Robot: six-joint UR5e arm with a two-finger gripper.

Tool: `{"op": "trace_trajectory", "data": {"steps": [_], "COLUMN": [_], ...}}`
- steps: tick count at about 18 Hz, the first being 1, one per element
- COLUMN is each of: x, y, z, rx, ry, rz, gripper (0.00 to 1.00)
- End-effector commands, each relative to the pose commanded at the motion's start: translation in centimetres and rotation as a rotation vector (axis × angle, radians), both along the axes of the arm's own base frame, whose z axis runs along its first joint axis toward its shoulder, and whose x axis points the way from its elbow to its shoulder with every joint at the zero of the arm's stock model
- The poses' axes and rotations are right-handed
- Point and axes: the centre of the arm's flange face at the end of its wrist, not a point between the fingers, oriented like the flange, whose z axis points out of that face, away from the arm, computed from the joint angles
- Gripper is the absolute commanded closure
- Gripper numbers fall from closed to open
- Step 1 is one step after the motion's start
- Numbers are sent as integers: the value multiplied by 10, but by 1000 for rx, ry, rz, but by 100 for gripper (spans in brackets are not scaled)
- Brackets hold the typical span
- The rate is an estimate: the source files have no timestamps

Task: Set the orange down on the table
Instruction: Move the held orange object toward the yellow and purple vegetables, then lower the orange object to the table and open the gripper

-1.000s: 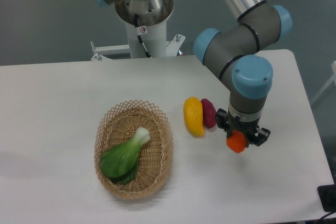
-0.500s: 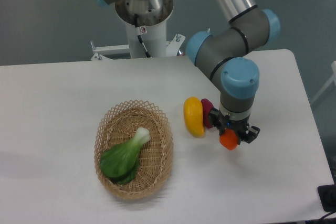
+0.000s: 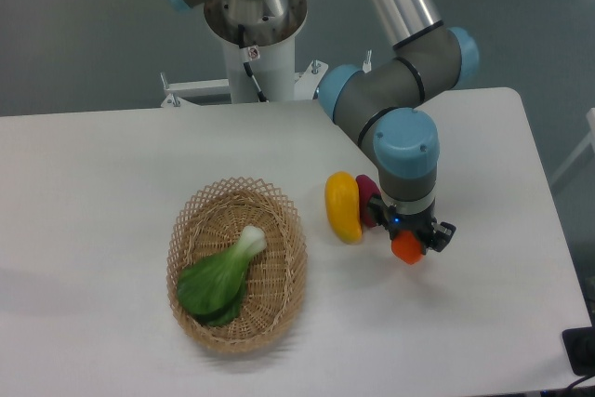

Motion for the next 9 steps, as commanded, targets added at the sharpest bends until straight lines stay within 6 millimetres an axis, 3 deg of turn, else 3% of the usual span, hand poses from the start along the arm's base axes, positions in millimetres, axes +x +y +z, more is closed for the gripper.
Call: {"op": "trace_trajectory", "data": {"steps": [2,5,9], "x": [1,0,0], "y": [3,5,5], "z": [-1,-3,-3], "rx": [-13,-12,-12], "ry": [11,21,22], "rz": [-5,-9,-14], "gripper": [50,36,24]}}
